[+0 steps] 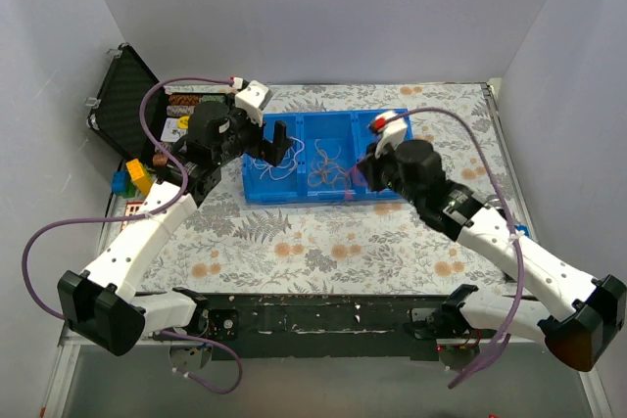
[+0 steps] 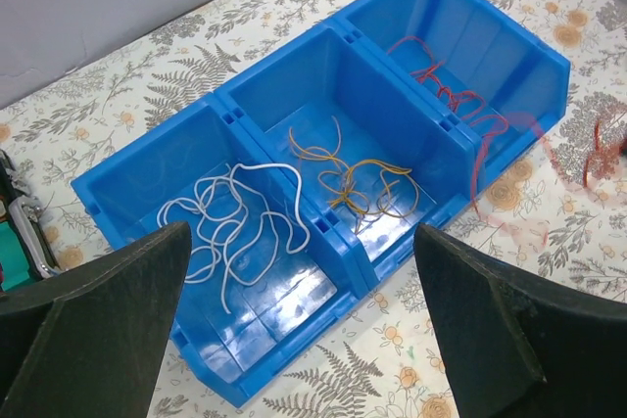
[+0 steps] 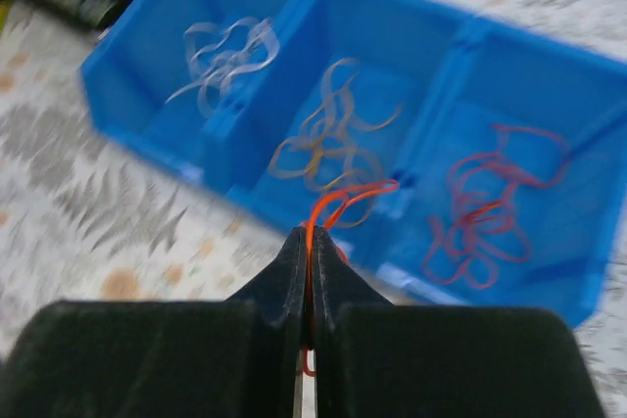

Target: Untangle the cables

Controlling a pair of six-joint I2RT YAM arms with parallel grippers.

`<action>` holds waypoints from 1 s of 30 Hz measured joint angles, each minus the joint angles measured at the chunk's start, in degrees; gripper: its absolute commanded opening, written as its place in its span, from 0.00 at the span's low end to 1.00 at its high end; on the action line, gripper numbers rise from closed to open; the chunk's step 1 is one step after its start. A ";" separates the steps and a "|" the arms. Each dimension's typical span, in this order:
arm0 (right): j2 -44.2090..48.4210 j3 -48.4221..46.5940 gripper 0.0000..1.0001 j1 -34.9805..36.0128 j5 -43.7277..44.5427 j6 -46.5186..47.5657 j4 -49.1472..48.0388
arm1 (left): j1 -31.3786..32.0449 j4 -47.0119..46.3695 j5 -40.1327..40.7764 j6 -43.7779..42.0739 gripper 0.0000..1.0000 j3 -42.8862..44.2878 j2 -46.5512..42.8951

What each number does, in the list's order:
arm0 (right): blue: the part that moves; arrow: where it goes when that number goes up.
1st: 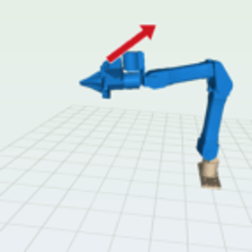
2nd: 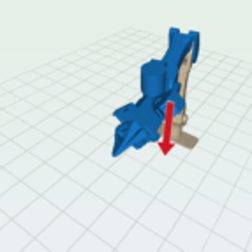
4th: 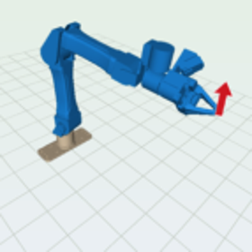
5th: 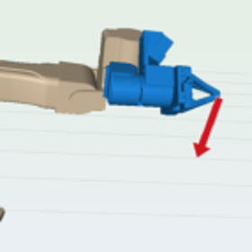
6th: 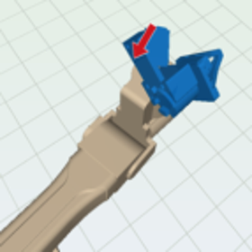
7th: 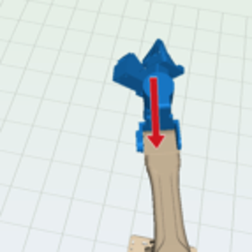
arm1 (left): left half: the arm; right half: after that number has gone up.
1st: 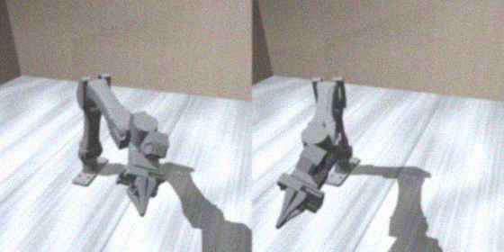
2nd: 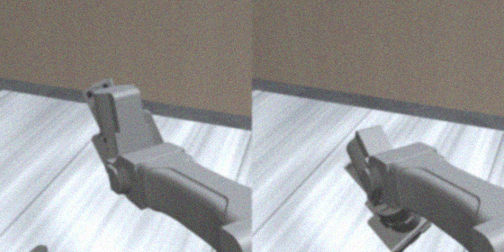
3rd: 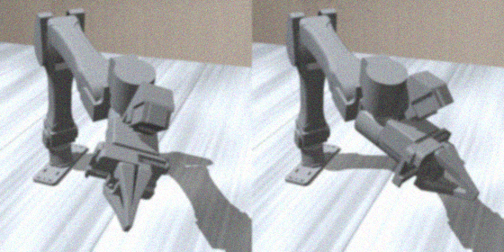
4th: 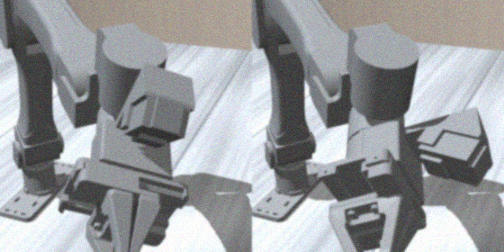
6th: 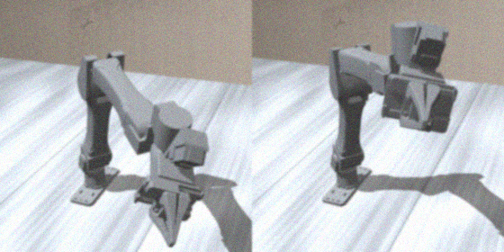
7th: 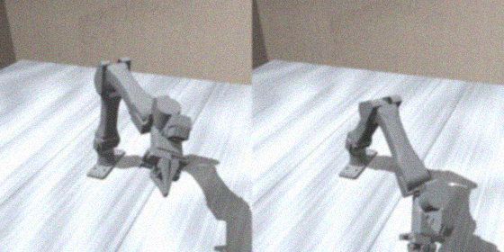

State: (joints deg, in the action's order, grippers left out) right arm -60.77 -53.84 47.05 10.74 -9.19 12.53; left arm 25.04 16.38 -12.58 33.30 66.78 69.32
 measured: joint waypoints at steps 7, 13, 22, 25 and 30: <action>-6.69 -3.91 0.01 -16.28 1.51 2.27 -5.07 | -0.96 0.00 0.90 0.63 0.98 1.84 0.07; -12.24 -3.91 0.01 -19.87 0.17 2.36 -6.69 | -1.38 -0.07 1.51 0.76 0.98 2.60 0.33; -16.37 -3.91 0.01 -23.15 -0.61 3.19 -10.73 | -1.36 -0.09 1.64 1.44 0.98 2.60 0.76; -17.05 -4.46 0.01 -24.61 -1.16 3.43 -11.63 | -1.36 -0.15 1.64 1.46 0.98 2.60 0.76; -21.64 -8.96 0.01 -25.62 -3.82 3.34 -12.07 | -1.36 -0.44 1.73 1.46 0.98 2.60 0.76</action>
State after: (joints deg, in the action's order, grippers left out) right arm -82.41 -62.81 21.43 6.92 -5.85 0.47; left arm 23.68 15.94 -10.85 34.76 69.38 70.08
